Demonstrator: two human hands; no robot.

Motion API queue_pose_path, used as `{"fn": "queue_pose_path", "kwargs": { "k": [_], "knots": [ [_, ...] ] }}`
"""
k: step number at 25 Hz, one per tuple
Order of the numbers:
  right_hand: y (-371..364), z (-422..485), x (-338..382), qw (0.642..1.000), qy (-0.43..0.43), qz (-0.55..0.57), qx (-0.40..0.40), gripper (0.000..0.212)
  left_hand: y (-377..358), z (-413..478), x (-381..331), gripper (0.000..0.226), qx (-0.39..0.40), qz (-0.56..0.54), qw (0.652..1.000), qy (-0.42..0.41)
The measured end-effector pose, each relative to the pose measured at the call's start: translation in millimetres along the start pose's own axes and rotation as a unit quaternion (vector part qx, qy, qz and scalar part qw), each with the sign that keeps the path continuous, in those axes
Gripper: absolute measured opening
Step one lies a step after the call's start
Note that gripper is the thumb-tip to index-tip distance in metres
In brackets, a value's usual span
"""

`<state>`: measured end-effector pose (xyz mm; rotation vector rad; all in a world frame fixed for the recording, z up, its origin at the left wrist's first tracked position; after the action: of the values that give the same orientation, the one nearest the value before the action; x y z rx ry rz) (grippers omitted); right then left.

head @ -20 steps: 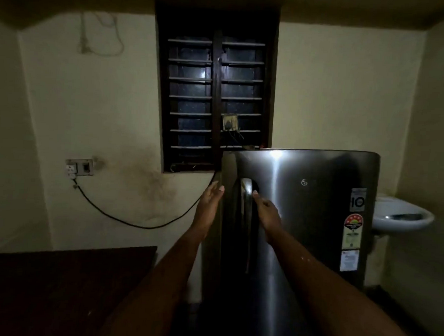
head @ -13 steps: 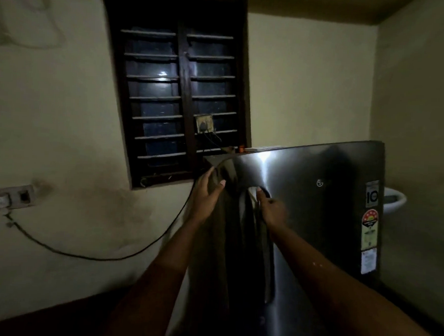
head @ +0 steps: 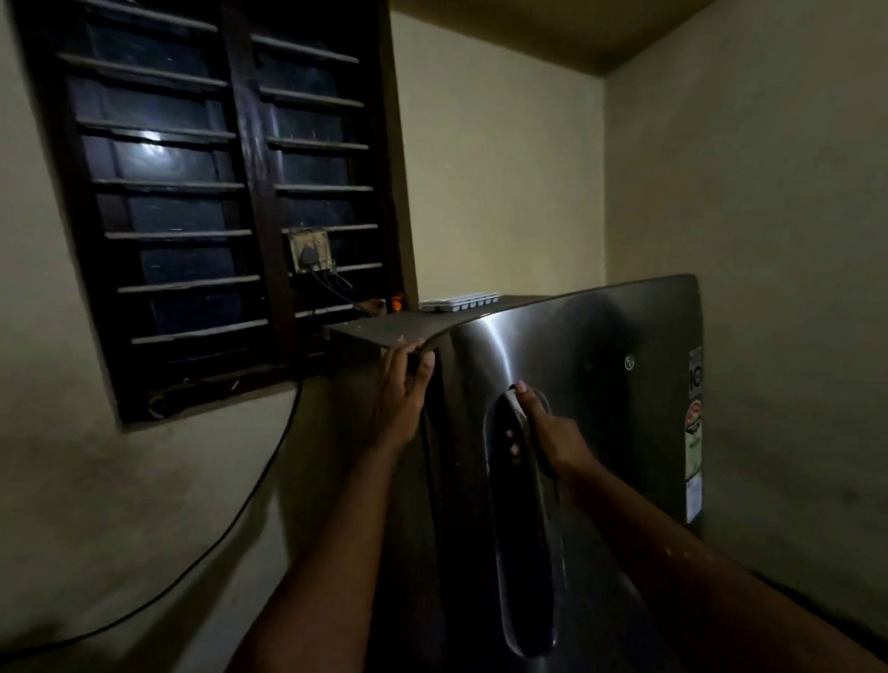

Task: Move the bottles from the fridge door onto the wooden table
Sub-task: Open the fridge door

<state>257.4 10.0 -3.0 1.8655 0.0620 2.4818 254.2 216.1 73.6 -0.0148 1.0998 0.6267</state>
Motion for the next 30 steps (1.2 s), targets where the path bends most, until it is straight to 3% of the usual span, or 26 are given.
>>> {"fn": "queue_pose_path", "kwargs": {
  "k": [6,7,10,12,14,18,23,27,30],
  "knots": [
    [0,-2,1,1.000,0.002,0.010,-0.008,0.066,4,5,0,0.042,0.012,0.025,0.999,-0.029],
    [-1,-1,-1,1.000,0.001,0.001,-0.002,0.068,4,5,-1,0.048,0.014,0.021,0.999,-0.042],
    [-1,2,-3,1.000,-0.004,0.006,0.006,0.063,6,6,1,0.096,-0.006,0.000,0.999,-0.045],
    [-2,4,-6,1.000,-0.002,0.031,0.006,0.053,4,5,2,0.110,-0.017,0.007,0.999,-0.051],
    [-4,5,-3,0.999,0.007,0.031,0.006,0.052,3,6,1,0.104,-0.025,0.014,0.999,-0.040],
    [-2,3,-3,1.000,-0.009,0.026,-0.009,0.069,3,2,-5,0.089,-0.005,0.038,0.999,0.019],
    [18,-8,-3,1.000,-0.009,0.020,-0.006,0.061,3,-5,-9,0.084,0.013,0.064,0.997,0.029],
    [57,-28,1,1.000,0.002,0.025,0.003,0.059,-18,-56,-31,0.066,0.017,0.006,0.999,0.030],
    [85,-43,8,0.999,0.011,-0.034,0.017,0.067,-52,-118,-21,0.050,0.020,-0.098,0.989,0.104]
  ]
}}
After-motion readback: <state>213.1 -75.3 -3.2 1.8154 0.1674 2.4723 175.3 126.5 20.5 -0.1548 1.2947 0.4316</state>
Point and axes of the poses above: each hand's wrist, its own z-axis towards the middle knuckle, its own y-axis out of the back of the hand, x = y × z, the point moved 9 cm from there along z, towards the middle knuckle, and after that the axes turned 12 degrees about y, right-handed, at the moved point
